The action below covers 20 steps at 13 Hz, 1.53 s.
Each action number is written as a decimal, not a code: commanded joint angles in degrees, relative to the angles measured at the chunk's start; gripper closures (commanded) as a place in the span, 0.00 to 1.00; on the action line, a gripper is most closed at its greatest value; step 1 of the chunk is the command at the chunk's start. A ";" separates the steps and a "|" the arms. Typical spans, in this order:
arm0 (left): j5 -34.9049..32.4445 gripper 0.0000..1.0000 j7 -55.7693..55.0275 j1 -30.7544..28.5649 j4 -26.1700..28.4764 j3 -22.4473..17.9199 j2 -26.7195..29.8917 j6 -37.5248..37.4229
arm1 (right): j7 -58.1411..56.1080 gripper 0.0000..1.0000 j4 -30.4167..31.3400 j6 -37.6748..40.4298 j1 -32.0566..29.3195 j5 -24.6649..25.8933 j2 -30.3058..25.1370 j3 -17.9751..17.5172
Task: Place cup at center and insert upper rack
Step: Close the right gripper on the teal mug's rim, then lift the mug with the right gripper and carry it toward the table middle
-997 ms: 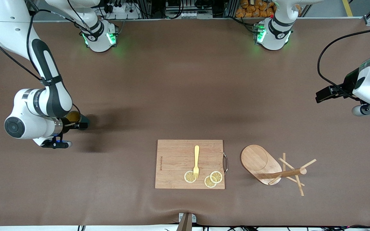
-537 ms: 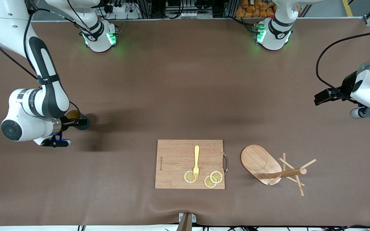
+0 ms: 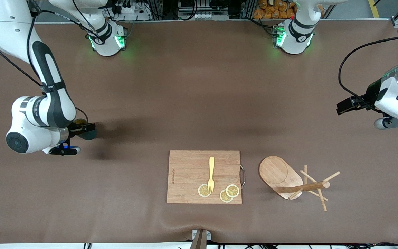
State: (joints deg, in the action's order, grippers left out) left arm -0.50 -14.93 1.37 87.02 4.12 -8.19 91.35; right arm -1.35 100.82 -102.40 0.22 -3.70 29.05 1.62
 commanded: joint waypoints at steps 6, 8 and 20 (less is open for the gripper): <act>-0.12 0.00 -0.19 -0.14 -0.80 0.02 -0.34 0.14 | -2.24 0.85 0.16 -1.75 -0.05 -0.78 1.18 -0.22; -0.21 0.00 -0.19 -0.14 -0.80 0.02 -0.34 0.14 | -4.71 1.00 0.08 -1.48 -0.40 -0.78 1.18 -0.13; -0.12 0.00 -0.10 -0.58 -0.80 0.02 -0.34 0.14 | -4.45 1.00 -10.03 4.58 0.04 -0.87 -0.83 -4.77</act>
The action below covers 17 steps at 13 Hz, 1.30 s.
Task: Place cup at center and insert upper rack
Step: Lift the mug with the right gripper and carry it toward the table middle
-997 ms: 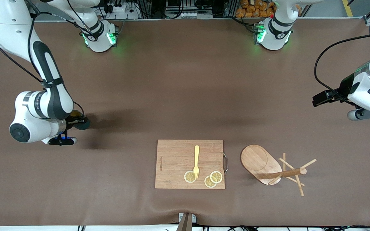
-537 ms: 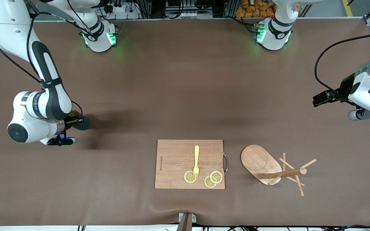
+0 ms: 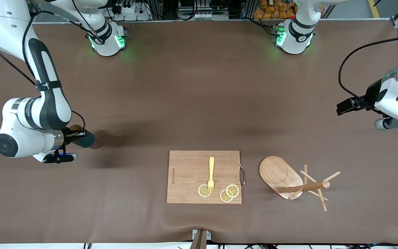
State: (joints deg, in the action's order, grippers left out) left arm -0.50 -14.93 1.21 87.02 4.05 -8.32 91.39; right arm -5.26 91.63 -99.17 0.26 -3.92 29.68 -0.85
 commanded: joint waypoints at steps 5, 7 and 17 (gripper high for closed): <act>-0.12 0.00 -0.10 -0.42 -0.80 0.08 -0.21 0.10 | 6.81 1.00 -2.33 1.34 3.94 -0.66 -2.78 -7.84; -0.03 0.00 -0.10 -0.42 -0.80 0.08 -0.29 0.10 | 12.62 1.00 -2.33 1.34 8.42 -0.65 -3.13 -7.94; -0.03 0.00 -0.10 -0.33 -0.80 0.08 -0.73 1.42 | 30.74 1.00 -2.16 -3.04 31.18 -4.70 -1.99 -7.94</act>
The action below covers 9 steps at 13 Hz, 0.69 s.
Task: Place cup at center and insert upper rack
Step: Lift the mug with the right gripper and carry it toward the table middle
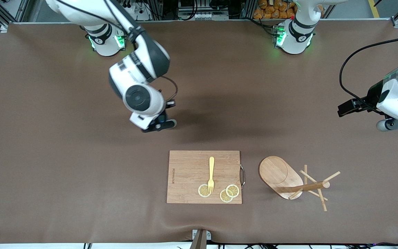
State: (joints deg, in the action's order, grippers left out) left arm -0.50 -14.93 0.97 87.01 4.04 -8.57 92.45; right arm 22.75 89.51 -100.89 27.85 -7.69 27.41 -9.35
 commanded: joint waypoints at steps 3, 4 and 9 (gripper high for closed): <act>0.50 0.00 -0.10 -0.09 -0.78 0.18 -0.48 1.33 | 7.55 1.00 -0.12 -4.04 9.22 -1.18 2.73 0.56; 0.58 0.00 -0.19 -0.01 -0.78 0.18 -0.57 1.51 | 9.05 1.00 -0.12 -4.57 10.46 -1.97 3.52 0.56; 1.63 0.00 -5.62 0.87 -0.78 0.44 -1.28 2.82 | 15.12 1.00 -0.21 -7.73 16.17 -5.23 7.13 0.56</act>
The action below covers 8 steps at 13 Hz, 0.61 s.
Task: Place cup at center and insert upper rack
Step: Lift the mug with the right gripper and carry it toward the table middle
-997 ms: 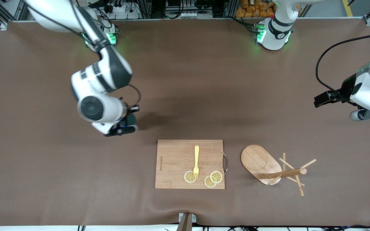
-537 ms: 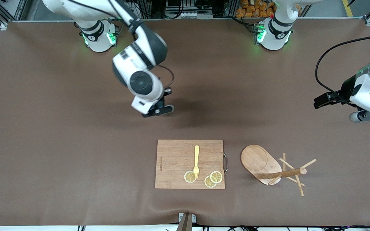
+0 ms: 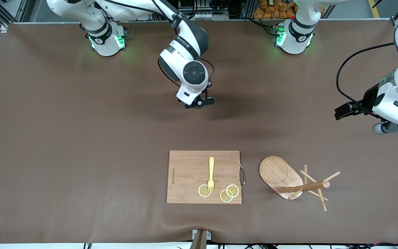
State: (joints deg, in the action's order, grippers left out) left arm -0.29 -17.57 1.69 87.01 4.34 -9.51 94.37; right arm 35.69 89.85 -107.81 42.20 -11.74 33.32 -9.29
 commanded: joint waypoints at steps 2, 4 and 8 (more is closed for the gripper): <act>2.31 0.00 -6.06 1.03 -0.70 0.23 -0.33 0.99 | 3.15 1.00 -0.55 -2.23 3.32 -1.18 2.44 0.59; 2.31 0.00 -11.58 1.91 -0.52 0.75 -0.33 0.91 | 4.73 1.00 -0.64 -4.06 4.20 -1.09 3.32 0.59; 2.31 0.00 -20.82 5.16 -0.52 1.81 -0.33 0.91 | 4.56 1.00 -0.64 -4.60 3.51 -1.09 3.77 0.68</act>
State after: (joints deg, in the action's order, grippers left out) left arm 1.50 -34.50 5.49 87.01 6.05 -9.70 95.11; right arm 39.63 89.84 -112.36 45.89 -12.04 36.89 -9.00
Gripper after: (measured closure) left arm 0.000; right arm 0.960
